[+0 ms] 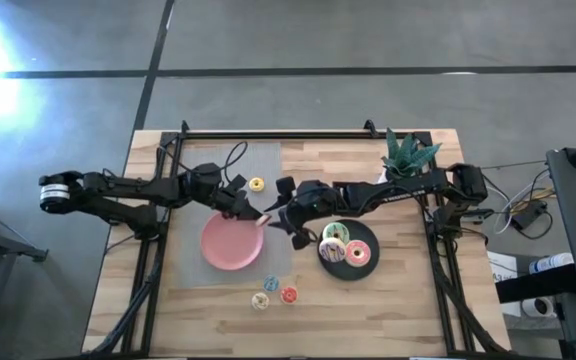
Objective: Pick & Place donuts
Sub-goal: Put the small red donut on the pink plate
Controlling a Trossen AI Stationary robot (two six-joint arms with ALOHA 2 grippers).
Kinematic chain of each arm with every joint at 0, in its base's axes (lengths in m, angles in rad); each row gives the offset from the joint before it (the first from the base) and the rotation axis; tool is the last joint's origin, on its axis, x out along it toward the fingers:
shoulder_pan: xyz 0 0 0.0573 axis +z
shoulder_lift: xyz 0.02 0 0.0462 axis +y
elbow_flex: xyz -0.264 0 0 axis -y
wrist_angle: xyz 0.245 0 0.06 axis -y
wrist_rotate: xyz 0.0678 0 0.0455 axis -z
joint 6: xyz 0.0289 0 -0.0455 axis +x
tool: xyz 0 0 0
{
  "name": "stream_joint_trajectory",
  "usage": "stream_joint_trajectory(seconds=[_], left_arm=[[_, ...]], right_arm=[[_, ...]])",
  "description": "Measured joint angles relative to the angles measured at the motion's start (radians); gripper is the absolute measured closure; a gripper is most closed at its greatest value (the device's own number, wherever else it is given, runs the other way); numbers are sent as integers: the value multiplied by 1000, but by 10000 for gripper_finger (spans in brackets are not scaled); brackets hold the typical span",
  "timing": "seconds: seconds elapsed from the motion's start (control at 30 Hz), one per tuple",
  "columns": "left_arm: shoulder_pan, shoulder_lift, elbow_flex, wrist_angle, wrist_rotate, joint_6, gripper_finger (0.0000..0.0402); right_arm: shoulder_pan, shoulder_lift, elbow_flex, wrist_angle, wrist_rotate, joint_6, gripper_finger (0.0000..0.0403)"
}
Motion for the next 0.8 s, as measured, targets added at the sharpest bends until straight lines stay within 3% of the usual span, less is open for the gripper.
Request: stream_joint_trajectory(seconds=[0.5, 0.63, 0.8], left_arm=[[0, 0, 2, -38, -22, 31, 399], [0, -3, -2, -120, -27, 74, 375], [0, -50, -6, -165, -86, 166, 339]], right_arm=[[-4, 28, 0, 8, 9, 117, 342], [-4, 28, 0, -17, 6, 189, 363], [-4, 23, 0, -98, -23, 398, 379]])
